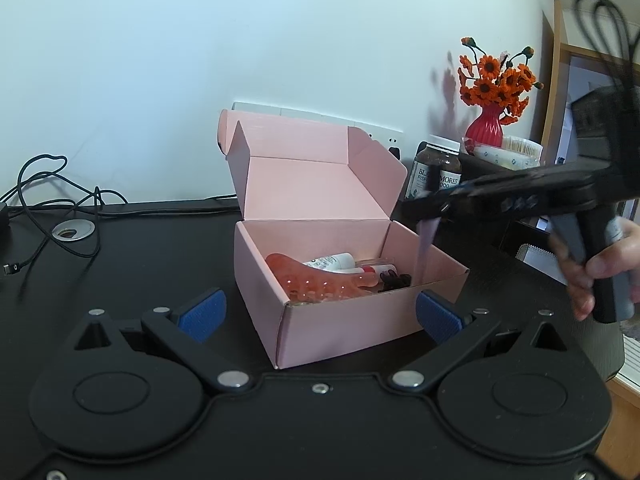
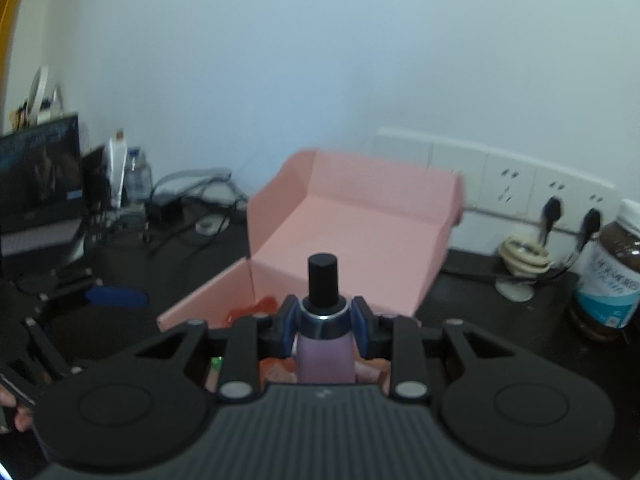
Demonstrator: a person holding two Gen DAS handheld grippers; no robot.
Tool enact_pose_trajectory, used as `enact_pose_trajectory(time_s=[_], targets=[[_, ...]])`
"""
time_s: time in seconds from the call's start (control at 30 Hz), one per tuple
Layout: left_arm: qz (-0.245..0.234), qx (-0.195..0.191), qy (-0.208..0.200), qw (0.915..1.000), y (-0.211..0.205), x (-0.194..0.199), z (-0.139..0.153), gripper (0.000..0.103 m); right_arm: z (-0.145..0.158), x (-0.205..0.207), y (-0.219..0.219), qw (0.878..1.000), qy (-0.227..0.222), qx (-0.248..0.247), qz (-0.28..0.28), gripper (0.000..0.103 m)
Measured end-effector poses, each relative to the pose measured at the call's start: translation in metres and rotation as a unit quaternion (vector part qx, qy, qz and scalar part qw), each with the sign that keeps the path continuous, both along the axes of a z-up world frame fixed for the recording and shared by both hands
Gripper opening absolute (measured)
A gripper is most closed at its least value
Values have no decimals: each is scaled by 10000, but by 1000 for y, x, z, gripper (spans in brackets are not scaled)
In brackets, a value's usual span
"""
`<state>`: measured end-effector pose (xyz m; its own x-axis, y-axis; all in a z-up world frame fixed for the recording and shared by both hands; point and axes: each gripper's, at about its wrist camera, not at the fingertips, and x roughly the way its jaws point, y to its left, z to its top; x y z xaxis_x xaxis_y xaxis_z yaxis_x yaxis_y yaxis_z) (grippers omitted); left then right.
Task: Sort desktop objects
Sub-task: 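Lower the lavender tube into the pink box with the right gripper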
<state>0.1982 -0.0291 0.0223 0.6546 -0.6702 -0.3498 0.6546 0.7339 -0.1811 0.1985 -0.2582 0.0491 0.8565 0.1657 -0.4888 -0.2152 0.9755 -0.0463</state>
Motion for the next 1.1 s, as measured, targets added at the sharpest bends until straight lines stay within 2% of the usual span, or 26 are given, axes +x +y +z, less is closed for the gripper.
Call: enact_pose_trajectory(time_s=[0.17,0.6,1.1], targets=[[-5,-7,9,10000,0,0,0,103,-15,18,13,9998,128,-99,93,28],[-29,16,-4,10000,-1,0,0,103,-28,47,23,9975,472,-465,257,28],[-17,16,1,10000,0,1,0,103,-34,60,40,9901,815,-1031,496,29]])
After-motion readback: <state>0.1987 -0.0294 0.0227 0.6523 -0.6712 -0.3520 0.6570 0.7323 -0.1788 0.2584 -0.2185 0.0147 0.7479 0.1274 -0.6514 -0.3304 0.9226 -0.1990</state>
